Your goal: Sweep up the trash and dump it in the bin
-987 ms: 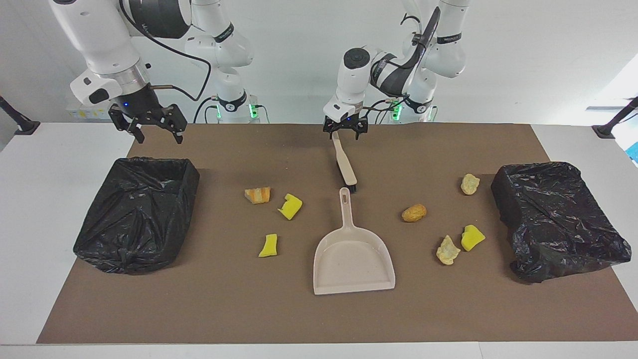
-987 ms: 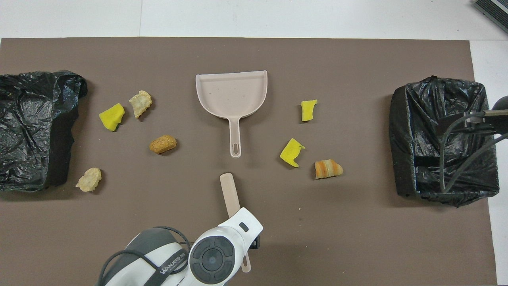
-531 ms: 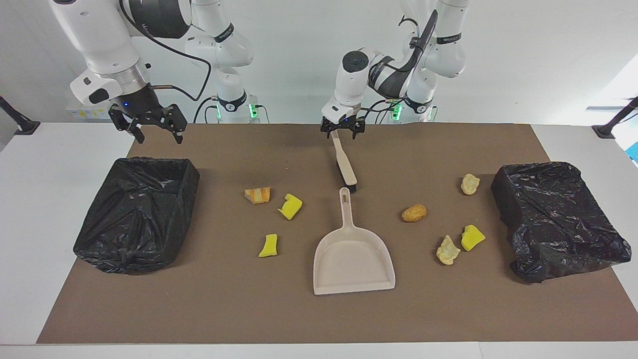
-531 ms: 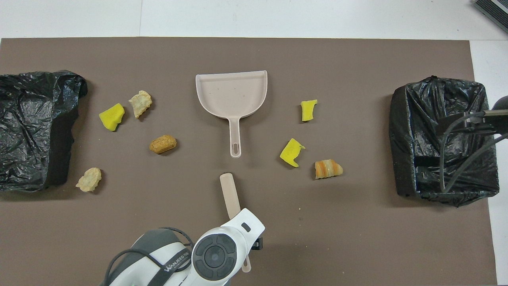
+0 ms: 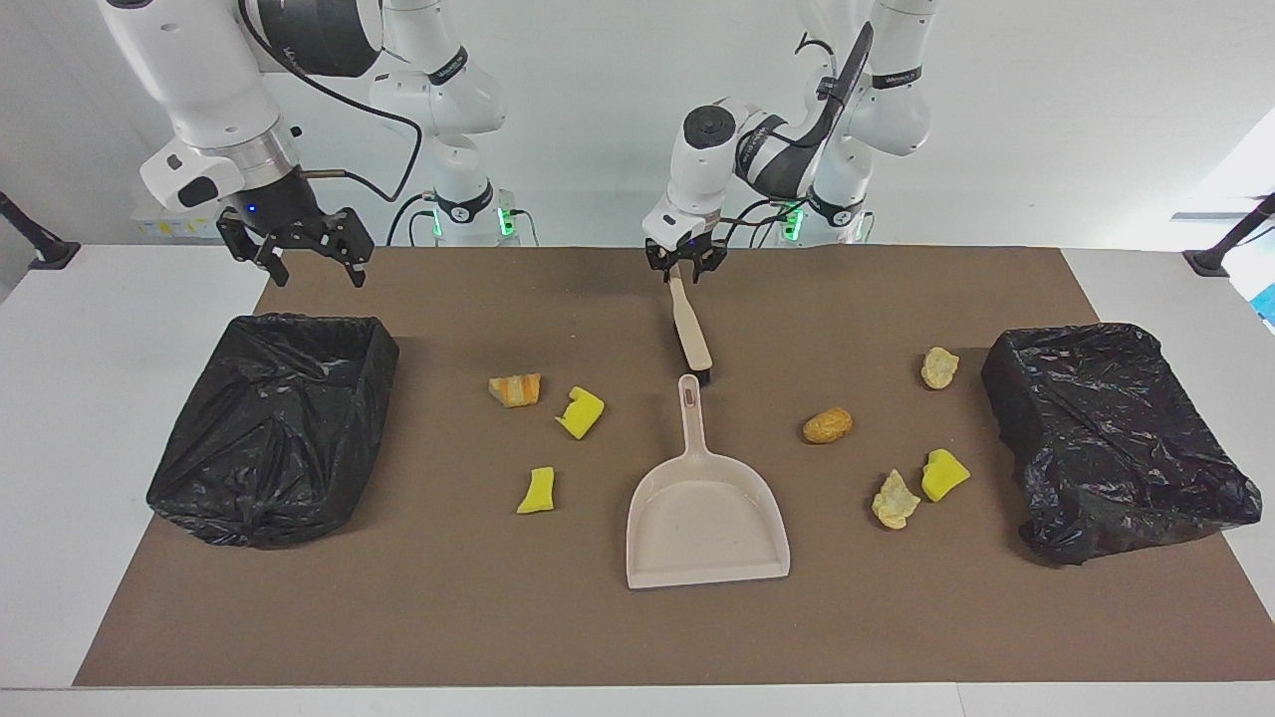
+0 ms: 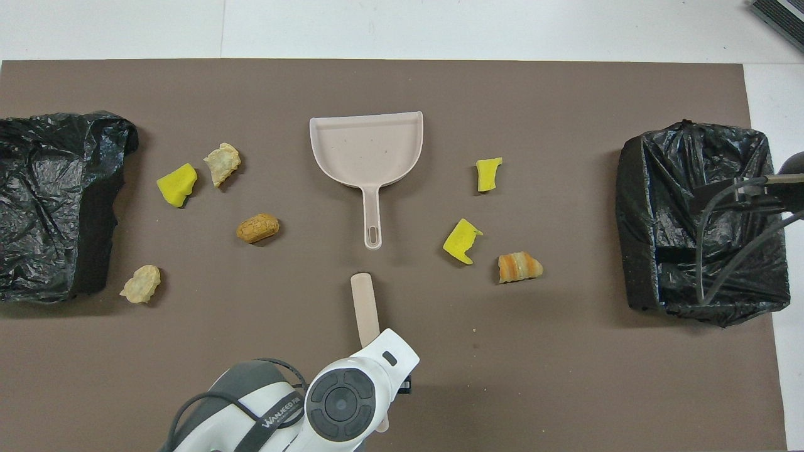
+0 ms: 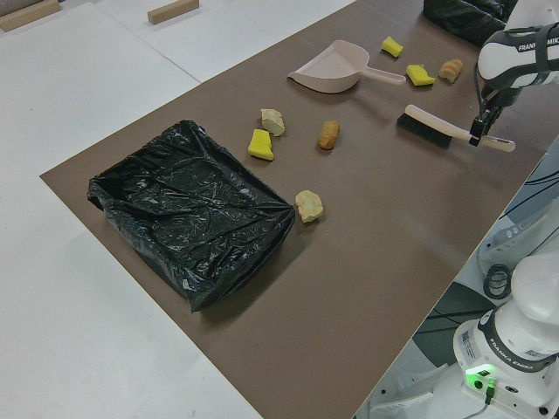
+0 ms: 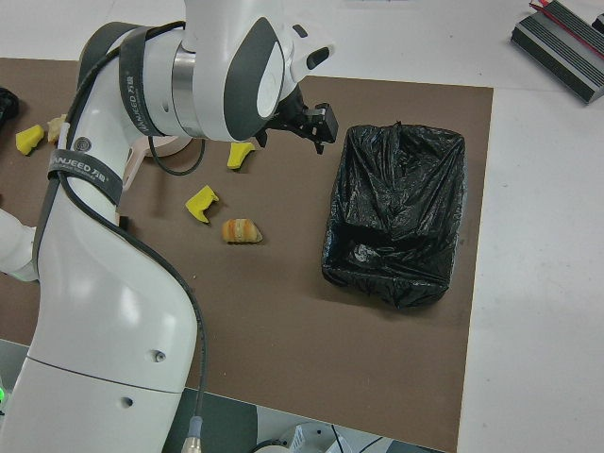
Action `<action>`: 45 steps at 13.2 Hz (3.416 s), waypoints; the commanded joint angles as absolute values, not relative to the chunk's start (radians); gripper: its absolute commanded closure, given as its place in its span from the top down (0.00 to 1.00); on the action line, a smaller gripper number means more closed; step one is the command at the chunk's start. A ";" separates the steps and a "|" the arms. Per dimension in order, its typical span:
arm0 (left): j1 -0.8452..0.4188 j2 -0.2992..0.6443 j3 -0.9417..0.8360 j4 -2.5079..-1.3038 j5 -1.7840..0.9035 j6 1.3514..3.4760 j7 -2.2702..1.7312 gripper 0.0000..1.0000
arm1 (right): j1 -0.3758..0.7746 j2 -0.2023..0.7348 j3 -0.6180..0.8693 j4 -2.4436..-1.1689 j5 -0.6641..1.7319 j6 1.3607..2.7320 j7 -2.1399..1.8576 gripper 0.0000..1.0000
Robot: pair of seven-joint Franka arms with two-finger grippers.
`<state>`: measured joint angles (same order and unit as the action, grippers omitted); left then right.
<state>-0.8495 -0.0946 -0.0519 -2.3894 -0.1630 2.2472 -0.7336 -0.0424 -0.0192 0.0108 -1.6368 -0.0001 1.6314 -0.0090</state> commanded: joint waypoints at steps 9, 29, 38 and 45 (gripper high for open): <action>-0.858 -0.089 -0.032 -2.375 -0.181 2.250 -0.727 0.00 | 0.264 0.156 0.031 -1.611 0.049 1.773 0.184 1.00; -0.138 0.029 -0.020 -1.978 0.064 1.944 -0.051 0.00 | 0.563 0.577 0.094 -1.525 -0.182 2.313 0.560 0.80; -0.055 0.213 -0.020 -1.896 0.206 2.083 0.028 0.00 | 0.575 0.557 0.094 -1.525 -0.219 2.303 0.588 0.00; -0.031 0.235 -0.020 -1.907 0.218 2.126 0.106 0.00 | 0.514 0.428 0.097 -1.581 -0.201 2.142 0.216 0.00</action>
<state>-0.0397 0.2263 -0.0094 -1.9207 0.1983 2.1227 0.0772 0.5556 0.4866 0.0850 -1.5315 -0.1904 2.1694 0.3689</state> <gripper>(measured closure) 0.744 0.670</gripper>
